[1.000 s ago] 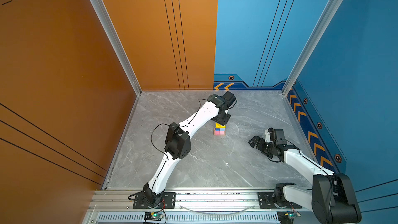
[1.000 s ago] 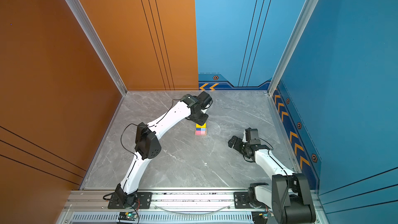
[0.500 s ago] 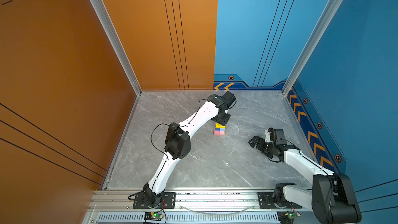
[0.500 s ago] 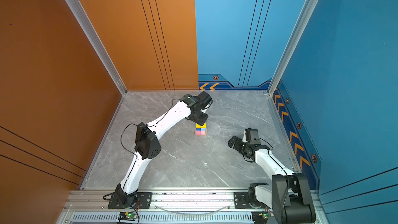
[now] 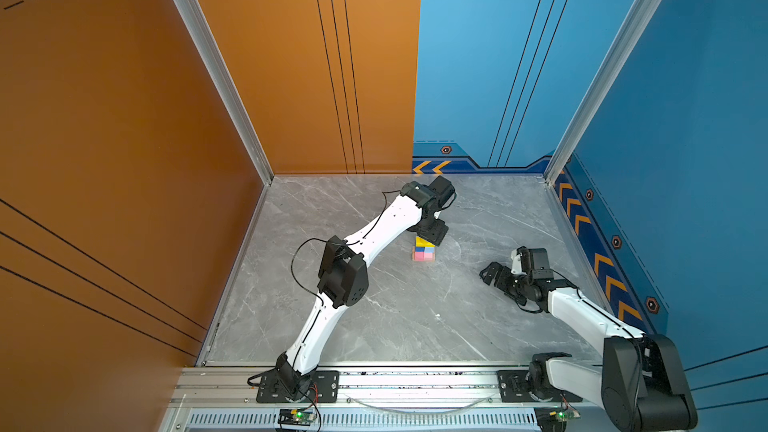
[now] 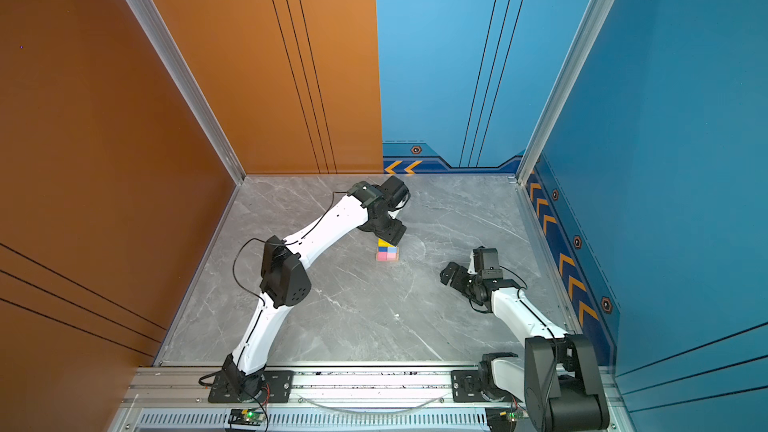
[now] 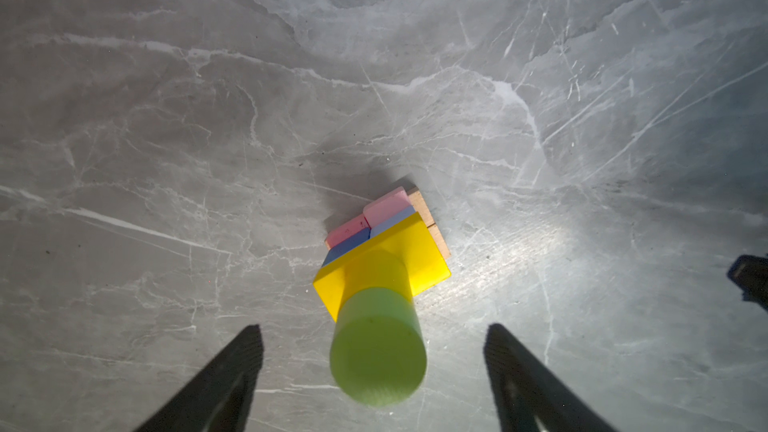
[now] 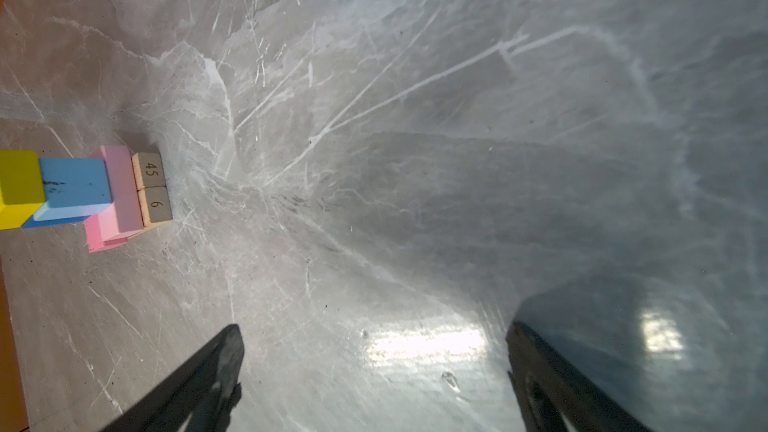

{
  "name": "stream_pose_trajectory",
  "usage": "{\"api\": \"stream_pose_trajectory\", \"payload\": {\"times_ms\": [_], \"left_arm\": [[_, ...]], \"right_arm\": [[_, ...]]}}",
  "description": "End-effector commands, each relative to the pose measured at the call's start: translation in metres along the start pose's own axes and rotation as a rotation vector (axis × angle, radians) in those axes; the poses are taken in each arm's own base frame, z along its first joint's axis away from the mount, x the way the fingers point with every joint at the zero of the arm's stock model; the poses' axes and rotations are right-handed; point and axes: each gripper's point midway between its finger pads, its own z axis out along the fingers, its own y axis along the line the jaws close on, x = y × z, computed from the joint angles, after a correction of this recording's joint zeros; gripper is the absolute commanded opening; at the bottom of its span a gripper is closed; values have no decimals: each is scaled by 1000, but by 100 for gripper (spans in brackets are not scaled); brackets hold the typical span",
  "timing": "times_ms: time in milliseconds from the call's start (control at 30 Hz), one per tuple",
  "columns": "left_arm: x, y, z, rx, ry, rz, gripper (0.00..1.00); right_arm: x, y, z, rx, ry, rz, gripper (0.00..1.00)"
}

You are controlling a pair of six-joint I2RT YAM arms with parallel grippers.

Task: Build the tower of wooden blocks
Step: 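Open the left gripper to release the lime-green cylinder, then raise the left gripper away from the tower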

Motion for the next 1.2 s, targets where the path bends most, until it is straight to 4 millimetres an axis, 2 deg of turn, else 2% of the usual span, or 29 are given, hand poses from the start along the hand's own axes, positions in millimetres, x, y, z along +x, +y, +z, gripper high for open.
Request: {"api": "stream_pose_trajectory", "payload": {"times_ms": [0, 567, 733, 900, 1033, 1167], "left_arm": [[1, 1, 0, 10, 15, -3, 100], [0, 0, -4, 24, 8, -7, 98], [0, 1, -13, 26, -6, -13, 98], [-1, 12, -31, 5, -40, -29, 98], [-7, 14, -58, 64, -131, -65, 98], [-7, 25, -85, 124, -251, -137, 98]], "right_arm": [[15, -13, 6, 38, 59, 16, 100], [13, -14, 3, 43, 52, 16, 100], [11, -13, -1, 42, 41, 12, 100], [7, -10, -7, 37, 32, 13, 100], [3, -5, -17, 30, 4, 2, 100], [-4, 1, -33, 18, -52, -13, 100]]}}
